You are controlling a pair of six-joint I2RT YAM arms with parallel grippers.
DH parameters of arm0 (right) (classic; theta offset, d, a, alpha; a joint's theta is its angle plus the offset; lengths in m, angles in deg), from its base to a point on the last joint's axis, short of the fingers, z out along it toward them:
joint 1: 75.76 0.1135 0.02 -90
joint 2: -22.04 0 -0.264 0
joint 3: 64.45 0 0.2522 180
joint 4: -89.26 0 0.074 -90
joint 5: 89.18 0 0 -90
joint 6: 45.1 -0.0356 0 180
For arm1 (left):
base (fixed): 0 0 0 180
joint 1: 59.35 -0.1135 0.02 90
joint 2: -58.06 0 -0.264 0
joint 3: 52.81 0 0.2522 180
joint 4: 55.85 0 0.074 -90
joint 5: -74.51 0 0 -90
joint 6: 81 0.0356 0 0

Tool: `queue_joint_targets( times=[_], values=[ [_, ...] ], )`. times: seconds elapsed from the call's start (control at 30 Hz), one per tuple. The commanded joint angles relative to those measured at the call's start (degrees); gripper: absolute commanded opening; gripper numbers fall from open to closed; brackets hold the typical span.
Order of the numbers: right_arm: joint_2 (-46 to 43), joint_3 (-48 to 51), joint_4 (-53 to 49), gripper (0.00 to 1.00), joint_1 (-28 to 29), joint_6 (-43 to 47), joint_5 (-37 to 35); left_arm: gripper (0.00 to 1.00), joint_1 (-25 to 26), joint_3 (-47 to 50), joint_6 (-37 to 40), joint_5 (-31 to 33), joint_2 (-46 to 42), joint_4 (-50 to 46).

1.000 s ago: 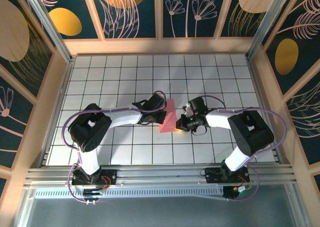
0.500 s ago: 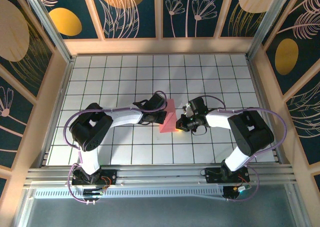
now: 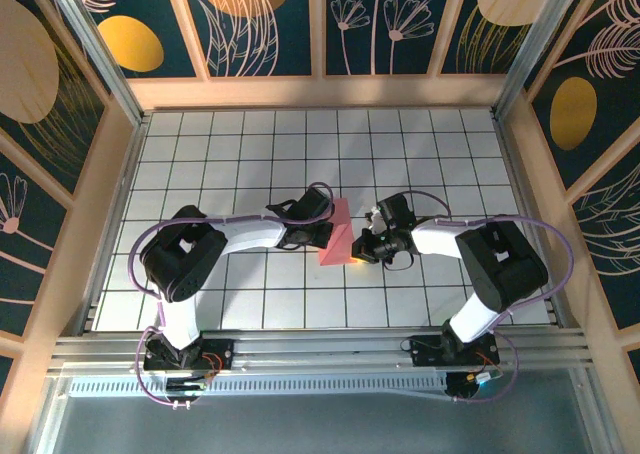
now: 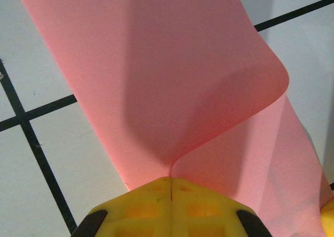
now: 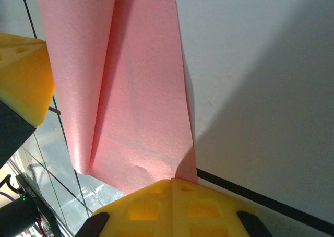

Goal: Fold a paper plane with a square sheet of paper (fold left side to right side)
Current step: Fold the triangle a second time at the center of the table.

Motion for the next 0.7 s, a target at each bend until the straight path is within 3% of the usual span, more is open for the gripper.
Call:
queue_joint_targets(
  times=[0.0,0.67],
  values=[
    [3.0,1.0,-5.0,0.00,1.0,1.4,-5.4,0.00,-0.4,-1.3,0.9,0.8,1.3,-0.7],
    [2.9,0.9,-4.7,0.00,1.0,1.4,-5.1,0.00,-0.4,-1.5,1.0,0.2,2.7,-0.3]
  ],
)
